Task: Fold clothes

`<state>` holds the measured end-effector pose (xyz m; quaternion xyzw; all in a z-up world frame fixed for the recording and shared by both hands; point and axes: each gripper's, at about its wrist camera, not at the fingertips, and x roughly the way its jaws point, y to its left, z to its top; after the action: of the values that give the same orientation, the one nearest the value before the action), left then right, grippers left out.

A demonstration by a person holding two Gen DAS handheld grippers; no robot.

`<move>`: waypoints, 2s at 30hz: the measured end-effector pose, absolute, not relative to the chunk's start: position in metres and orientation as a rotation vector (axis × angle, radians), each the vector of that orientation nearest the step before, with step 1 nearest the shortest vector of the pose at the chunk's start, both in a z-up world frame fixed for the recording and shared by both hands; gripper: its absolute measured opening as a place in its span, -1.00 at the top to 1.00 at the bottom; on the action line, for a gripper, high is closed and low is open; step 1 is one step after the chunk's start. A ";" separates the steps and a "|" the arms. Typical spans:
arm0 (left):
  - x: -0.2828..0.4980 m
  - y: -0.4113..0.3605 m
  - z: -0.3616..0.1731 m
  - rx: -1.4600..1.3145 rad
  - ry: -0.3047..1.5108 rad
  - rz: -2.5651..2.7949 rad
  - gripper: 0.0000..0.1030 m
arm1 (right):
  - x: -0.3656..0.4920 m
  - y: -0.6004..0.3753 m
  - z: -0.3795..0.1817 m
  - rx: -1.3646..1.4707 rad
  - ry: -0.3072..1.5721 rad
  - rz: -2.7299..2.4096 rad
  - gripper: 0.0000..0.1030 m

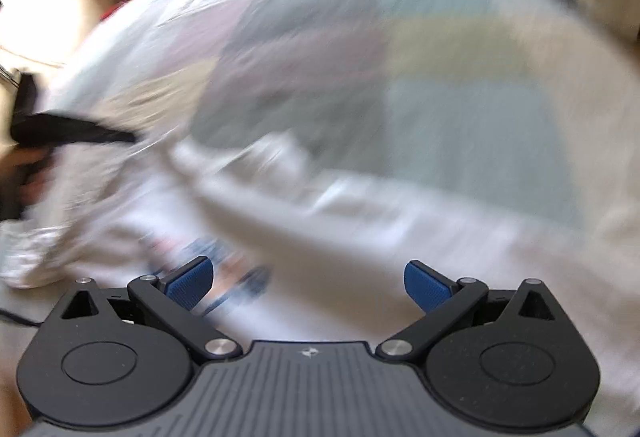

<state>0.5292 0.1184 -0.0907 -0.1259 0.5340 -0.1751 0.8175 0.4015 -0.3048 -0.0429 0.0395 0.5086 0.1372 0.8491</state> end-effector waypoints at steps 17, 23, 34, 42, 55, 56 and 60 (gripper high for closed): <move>0.476 0.026 -0.086 -0.172 1.162 -0.555 0.27 | 0.446 -0.271 -0.096 -0.234 1.097 0.327 -1.00; 0.475 0.009 -0.080 -0.140 1.157 -0.606 0.26 | 0.424 -0.259 -0.104 -0.275 1.089 0.347 -1.00; 0.519 -0.050 -0.060 -0.265 1.058 -0.815 0.13 | 0.400 -0.272 -0.089 -0.177 1.023 0.258 -1.00; 0.543 -0.144 -0.094 -0.234 1.160 -0.998 0.12 | 0.374 -0.310 -0.059 -0.095 1.036 0.155 -1.00; 0.490 -0.067 -0.131 -0.430 1.216 -0.934 0.07 | 0.430 -0.369 -0.034 0.058 0.933 0.271 -1.00; 0.487 -0.064 -0.133 -0.448 1.213 -0.924 0.07 | 0.443 -0.368 -0.041 0.066 0.946 0.296 -0.97; 0.478 -0.053 -0.137 -0.487 1.195 -0.902 0.07 | 0.484 -0.350 -0.072 0.057 1.028 0.398 -0.50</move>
<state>0.4778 -0.0530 -0.1375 -0.2192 0.5378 -0.4059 0.7057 0.4840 -0.3504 -0.0722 0.0269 0.4884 0.1889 0.8515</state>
